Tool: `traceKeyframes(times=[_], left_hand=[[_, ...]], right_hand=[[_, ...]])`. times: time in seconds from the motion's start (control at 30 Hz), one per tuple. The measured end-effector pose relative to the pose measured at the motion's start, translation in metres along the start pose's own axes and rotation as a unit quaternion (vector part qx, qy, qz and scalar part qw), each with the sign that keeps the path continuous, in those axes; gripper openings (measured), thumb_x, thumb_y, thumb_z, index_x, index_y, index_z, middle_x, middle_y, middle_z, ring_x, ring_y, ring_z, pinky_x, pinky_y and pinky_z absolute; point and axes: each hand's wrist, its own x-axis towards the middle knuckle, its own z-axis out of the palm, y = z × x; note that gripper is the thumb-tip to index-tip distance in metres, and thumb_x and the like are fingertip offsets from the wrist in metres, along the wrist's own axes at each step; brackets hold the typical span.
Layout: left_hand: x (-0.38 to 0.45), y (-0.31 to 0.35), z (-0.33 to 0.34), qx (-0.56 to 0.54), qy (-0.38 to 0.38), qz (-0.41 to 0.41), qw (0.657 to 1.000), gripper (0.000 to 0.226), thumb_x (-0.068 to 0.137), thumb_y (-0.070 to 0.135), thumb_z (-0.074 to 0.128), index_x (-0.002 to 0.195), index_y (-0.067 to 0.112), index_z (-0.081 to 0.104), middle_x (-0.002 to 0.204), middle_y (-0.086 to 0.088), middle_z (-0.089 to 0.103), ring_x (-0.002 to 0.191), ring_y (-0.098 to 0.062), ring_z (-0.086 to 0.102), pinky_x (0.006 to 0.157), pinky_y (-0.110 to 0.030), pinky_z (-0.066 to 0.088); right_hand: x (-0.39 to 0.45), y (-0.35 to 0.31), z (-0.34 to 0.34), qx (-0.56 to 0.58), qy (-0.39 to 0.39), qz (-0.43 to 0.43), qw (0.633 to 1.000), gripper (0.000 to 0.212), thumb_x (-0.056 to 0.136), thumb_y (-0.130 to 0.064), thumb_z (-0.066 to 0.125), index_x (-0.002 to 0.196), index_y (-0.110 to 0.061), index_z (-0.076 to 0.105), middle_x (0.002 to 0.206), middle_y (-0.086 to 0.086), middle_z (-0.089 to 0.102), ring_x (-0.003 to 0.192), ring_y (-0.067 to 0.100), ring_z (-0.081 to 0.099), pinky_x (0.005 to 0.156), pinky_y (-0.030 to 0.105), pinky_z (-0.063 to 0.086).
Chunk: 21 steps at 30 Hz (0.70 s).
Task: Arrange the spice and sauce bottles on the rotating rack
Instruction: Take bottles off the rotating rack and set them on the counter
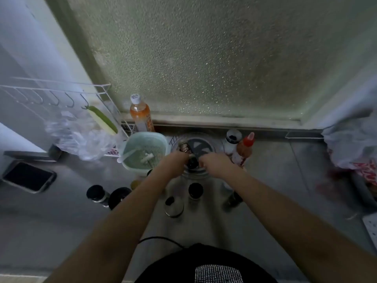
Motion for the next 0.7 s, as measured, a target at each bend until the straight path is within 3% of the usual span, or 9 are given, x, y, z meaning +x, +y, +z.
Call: traceKeyframes(times=[0.13,0.3,0.5,0.7], left_hand=[[-0.005,-0.005,0.022,-0.019,-0.038,-0.002,0.999,0.028,0.086,0.0,0.041,0.109,0.006,0.056,0.112,-0.021,0.06,0.1,-0.037,0.059,0.082,-0.045,0.049],[-0.007,-0.003,0.032,-0.071,-0.029,-0.004,0.997,0.021,0.088,0.002,0.043,0.103,0.0,0.058,0.104,-0.021,0.061,0.097,-0.036,0.058,0.081,-0.045,0.049],[-0.008,-0.006,0.033,-0.112,-0.054,-0.013,0.992,0.019,0.085,0.004,0.046,0.09,0.003,0.064,0.097,-0.02,0.067,0.09,-0.035,0.062,0.078,-0.039,0.048],[-0.017,-0.004,0.036,-0.12,-0.082,-0.011,0.989,0.024,0.082,0.0,0.049,0.101,-0.001,0.064,0.103,-0.022,0.067,0.096,-0.036,0.063,0.083,-0.042,0.05]], right_hand=[[0.003,-0.001,0.023,-0.026,-0.041,0.019,0.999,0.033,0.093,-0.004,0.041,0.122,-0.013,0.052,0.125,0.014,0.055,0.113,0.031,0.055,0.091,0.042,0.044],[0.004,-0.004,0.035,0.007,-0.045,0.028,0.999,0.013,0.092,-0.006,0.041,0.096,-0.014,0.05,0.109,0.015,0.058,0.098,0.03,0.058,0.082,0.038,0.046],[-0.001,-0.004,0.049,0.046,-0.053,0.027,0.997,0.027,0.094,-0.005,0.04,0.112,-0.01,0.058,0.117,0.015,0.06,0.106,0.031,0.059,0.087,0.038,0.048],[-0.01,-0.005,0.048,0.074,-0.115,0.025,0.99,0.025,0.092,-0.009,0.048,0.112,-0.007,0.062,0.115,0.015,0.063,0.104,0.03,0.06,0.082,0.035,0.046]])
